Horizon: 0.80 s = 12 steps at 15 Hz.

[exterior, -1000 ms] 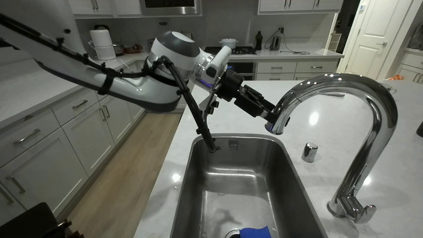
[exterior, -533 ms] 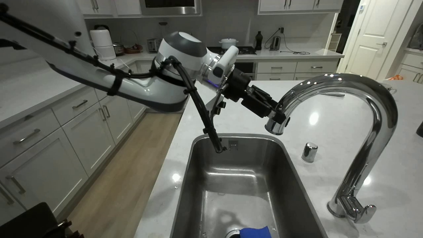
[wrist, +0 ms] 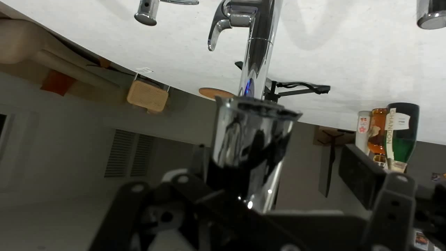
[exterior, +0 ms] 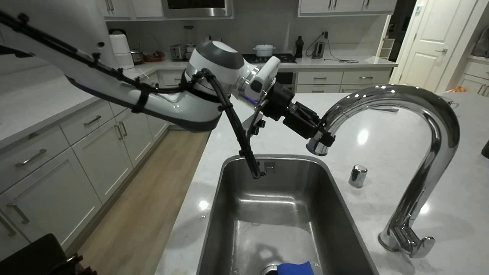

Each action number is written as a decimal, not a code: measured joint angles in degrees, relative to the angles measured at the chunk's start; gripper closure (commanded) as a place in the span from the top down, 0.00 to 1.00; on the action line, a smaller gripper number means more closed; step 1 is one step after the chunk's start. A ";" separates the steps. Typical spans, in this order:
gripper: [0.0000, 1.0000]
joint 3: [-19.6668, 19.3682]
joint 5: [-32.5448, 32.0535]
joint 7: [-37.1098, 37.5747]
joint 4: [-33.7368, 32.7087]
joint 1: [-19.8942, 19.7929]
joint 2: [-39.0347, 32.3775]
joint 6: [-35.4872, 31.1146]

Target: Pull out the faucet head

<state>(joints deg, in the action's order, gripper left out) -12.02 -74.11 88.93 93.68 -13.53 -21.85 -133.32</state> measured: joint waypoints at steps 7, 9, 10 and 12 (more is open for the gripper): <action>0.13 -0.01 0.14 0.00 -0.11 -0.15 -0.17 3.33; 0.04 -0.05 0.14 0.00 -0.11 -0.37 -0.26 3.62; 0.06 -0.09 0.14 0.00 -0.12 -0.52 -0.36 3.64; 0.03 -0.10 0.14 -0.01 -0.31 -0.62 -0.58 3.64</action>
<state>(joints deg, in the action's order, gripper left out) -12.12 -73.97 88.92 93.38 -14.15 -22.43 -129.69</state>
